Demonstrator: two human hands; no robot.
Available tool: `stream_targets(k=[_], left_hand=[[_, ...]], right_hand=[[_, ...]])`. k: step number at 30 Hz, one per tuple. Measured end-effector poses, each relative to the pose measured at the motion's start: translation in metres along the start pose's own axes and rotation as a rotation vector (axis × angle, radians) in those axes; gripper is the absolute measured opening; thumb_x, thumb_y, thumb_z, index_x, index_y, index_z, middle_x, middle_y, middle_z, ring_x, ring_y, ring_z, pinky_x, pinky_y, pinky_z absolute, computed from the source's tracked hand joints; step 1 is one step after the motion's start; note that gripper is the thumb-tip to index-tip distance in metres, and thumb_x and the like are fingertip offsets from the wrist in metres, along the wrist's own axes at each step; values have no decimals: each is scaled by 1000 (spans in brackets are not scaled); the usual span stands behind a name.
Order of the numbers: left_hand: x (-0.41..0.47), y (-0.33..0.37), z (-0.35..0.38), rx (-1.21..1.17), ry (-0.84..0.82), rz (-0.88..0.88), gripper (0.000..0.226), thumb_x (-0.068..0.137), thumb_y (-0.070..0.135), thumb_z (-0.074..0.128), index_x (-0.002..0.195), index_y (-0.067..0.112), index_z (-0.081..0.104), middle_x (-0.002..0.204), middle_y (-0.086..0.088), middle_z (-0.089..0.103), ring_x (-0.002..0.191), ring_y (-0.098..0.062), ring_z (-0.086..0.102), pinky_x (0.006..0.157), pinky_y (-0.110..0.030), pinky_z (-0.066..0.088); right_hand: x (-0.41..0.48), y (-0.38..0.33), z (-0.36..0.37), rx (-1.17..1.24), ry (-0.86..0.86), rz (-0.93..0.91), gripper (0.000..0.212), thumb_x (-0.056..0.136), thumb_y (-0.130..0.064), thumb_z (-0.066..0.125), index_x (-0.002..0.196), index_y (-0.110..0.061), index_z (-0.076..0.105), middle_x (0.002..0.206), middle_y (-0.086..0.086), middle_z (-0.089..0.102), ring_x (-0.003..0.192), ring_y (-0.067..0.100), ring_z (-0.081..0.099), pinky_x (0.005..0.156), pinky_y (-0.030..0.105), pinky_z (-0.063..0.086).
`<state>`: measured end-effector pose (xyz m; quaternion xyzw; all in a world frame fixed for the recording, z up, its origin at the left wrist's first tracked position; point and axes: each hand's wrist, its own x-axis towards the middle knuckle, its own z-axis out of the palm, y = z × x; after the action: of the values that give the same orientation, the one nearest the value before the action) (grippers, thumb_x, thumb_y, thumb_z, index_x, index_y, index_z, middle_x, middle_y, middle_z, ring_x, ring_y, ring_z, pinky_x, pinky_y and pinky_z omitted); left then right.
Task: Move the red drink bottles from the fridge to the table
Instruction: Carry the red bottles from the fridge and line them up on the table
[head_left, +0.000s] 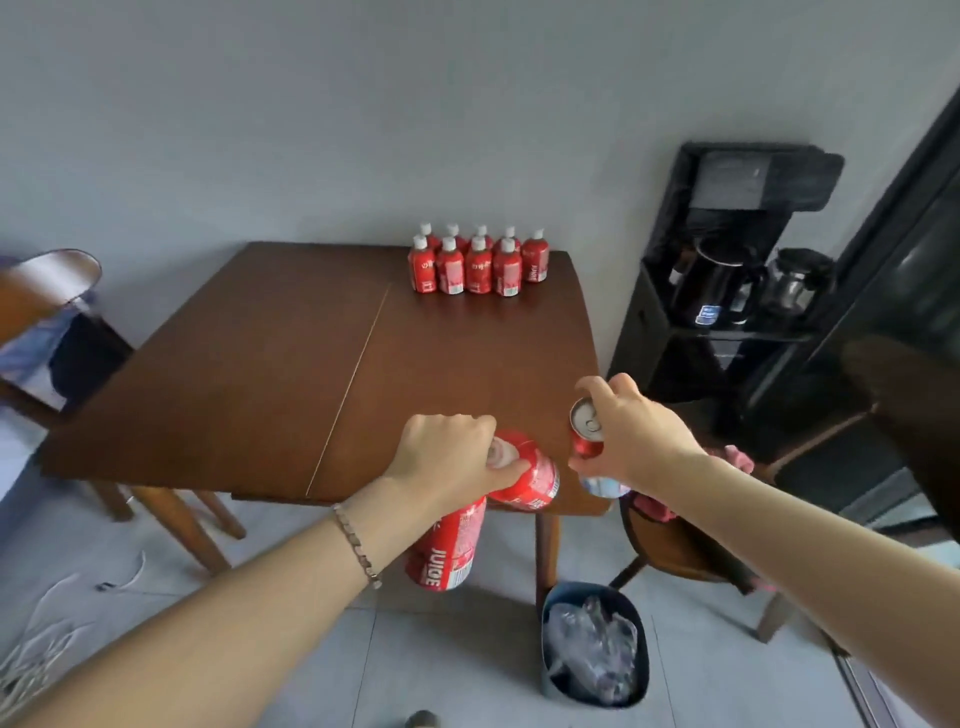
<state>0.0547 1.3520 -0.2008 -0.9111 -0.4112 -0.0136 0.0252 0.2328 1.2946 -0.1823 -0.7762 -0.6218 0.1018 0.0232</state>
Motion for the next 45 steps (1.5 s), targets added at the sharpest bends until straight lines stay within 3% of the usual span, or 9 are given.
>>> stream_targets(k=[5, 11, 16, 24, 28, 34, 37, 41, 45], left_hand=[[64, -69, 37, -48, -94, -63, 59, 85, 69, 37, 112, 20, 56, 108, 4, 68, 97, -16, 64, 77, -25, 44], [162, -157, 70, -56, -194, 25, 60, 85, 68, 39, 122, 22, 53, 115, 7, 65, 104, -13, 62, 85, -26, 43], [254, -212, 80, -76, -236, 71, 58, 84, 67, 42, 118, 22, 53, 113, 6, 65, 103, -14, 62, 84, -27, 43], [373, -228, 106, -144, -283, 12, 58, 84, 67, 44, 120, 22, 52, 118, 6, 64, 104, -13, 63, 82, -24, 47], [424, -224, 126, -160, -288, 5, 57, 84, 68, 42, 119, 25, 52, 116, 8, 64, 102, -11, 62, 80, -21, 47], [476, -220, 147, -111, -264, 29, 55, 85, 68, 39, 115, 23, 50, 110, 8, 64, 97, -10, 61, 70, -21, 41], [491, -220, 154, -79, -231, 26, 55, 86, 67, 38, 116, 22, 50, 111, 7, 64, 97, -11, 61, 67, -20, 38], [502, -223, 164, -94, -188, 3, 54, 86, 67, 38, 116, 24, 52, 111, 8, 65, 97, -10, 62, 68, -18, 39], [505, -224, 167, -117, -182, -22, 52, 85, 67, 40, 113, 25, 53, 110, 9, 65, 97, -10, 62, 70, -18, 41]], right_hand=[[111, -18, 24, 64, -24, 20, 87, 74, -49, 73, 143, -18, 30, 131, 2, 44, 110, 22, 58, 86, 30, 54], [238, -37, 51, 128, -51, 174, 79, 71, -54, 73, 135, -22, 40, 127, -3, 51, 111, 19, 58, 89, 29, 53], [328, -33, 54, 184, -1, 326, 72, 72, -60, 68, 131, -25, 43, 124, -6, 56, 111, 16, 59, 85, 26, 53], [453, 18, 65, 113, -28, 435, 73, 73, -63, 65, 133, -26, 43, 125, -6, 57, 110, 14, 59, 81, 24, 53], [532, 47, 69, 106, -62, 385, 76, 75, -53, 70, 138, -25, 37, 134, -4, 49, 118, 19, 55, 88, 30, 54], [619, 75, 75, 154, -27, 357, 70, 73, -37, 76, 131, -20, 40, 131, 2, 46, 112, 28, 58, 83, 36, 51], [638, 81, 84, 266, 38, 400, 80, 71, -27, 79, 137, -18, 34, 135, 8, 41, 116, 32, 54, 88, 39, 49], [634, 87, 101, 657, 74, 523, 101, 69, -21, 83, 147, -16, 19, 143, 13, 35, 127, 31, 45, 98, 43, 45], [630, 88, 112, 820, 92, 610, 88, 77, -18, 78, 145, -11, 22, 141, 12, 45, 127, 29, 49, 99, 41, 46]])
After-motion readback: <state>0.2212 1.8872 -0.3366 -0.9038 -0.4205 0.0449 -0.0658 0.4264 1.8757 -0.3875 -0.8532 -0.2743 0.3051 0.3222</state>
